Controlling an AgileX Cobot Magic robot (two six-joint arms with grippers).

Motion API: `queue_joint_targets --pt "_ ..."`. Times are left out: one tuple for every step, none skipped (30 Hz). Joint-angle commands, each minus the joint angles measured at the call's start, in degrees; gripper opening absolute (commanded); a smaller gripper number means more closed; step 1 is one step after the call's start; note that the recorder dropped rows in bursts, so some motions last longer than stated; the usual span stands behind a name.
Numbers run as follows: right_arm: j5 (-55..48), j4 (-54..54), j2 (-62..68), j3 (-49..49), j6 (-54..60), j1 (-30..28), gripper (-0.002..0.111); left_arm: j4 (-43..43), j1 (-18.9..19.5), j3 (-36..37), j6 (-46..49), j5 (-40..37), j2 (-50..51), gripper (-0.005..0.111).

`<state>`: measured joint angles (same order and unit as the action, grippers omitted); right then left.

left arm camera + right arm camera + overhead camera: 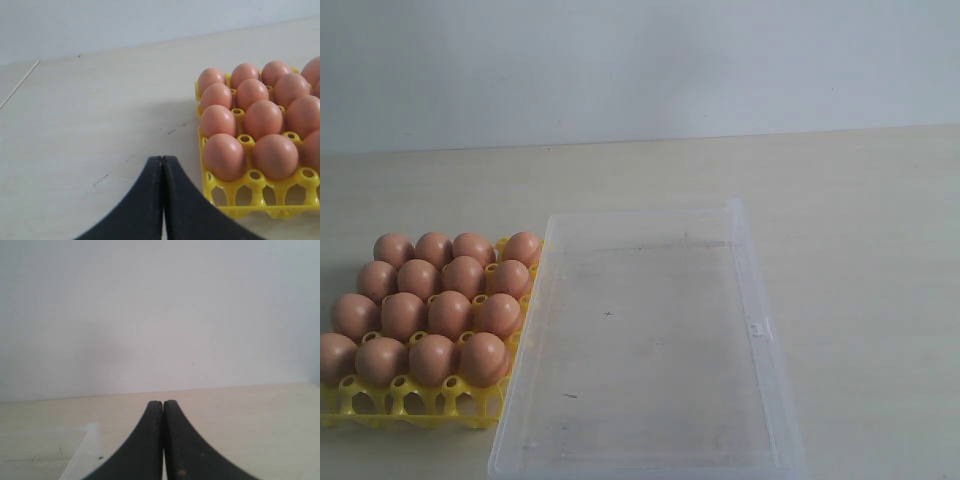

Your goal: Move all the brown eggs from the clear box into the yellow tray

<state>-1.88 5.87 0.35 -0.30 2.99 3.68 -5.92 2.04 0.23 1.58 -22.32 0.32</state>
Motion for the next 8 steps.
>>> queue_joint_targets --pt "0.23 -0.3 -0.35 0.3 -0.04 -0.35 0.0 0.14 -0.43 -0.23 -0.24 0.52 -0.32 0.0" --pt "0.23 -0.3 -0.35 0.3 -0.04 -0.35 0.0 0.14 -0.43 -0.23 -0.24 0.52 -0.32 0.0" --pt "0.23 -0.3 -0.35 0.3 -0.04 -0.35 0.0 0.14 -0.43 -0.23 -0.24 0.52 -0.32 0.0" --pt "0.23 -0.3 -0.35 0.3 -0.04 -0.35 0.0 0.14 -0.43 -0.23 -0.42 0.52 -0.32 0.0" --pt "0.23 -0.3 -0.35 0.3 -0.04 -0.35 0.0 0.14 -0.43 -0.23 -0.42 0.52 -0.32 0.0" --pt "0.23 -0.3 -0.35 0.3 -0.04 -0.35 0.0 0.14 -0.43 -0.23 -0.42 0.52 -0.32 0.0" --pt "0.23 -0.3 -0.35 0.3 -0.04 -0.35 0.0 0.14 -0.43 -0.23 -0.42 0.52 -0.32 0.0" --pt "0.23 -0.3 -0.35 0.3 -0.04 -0.35 0.0 0.14 -0.43 -0.23 -0.42 0.52 -0.32 0.0"
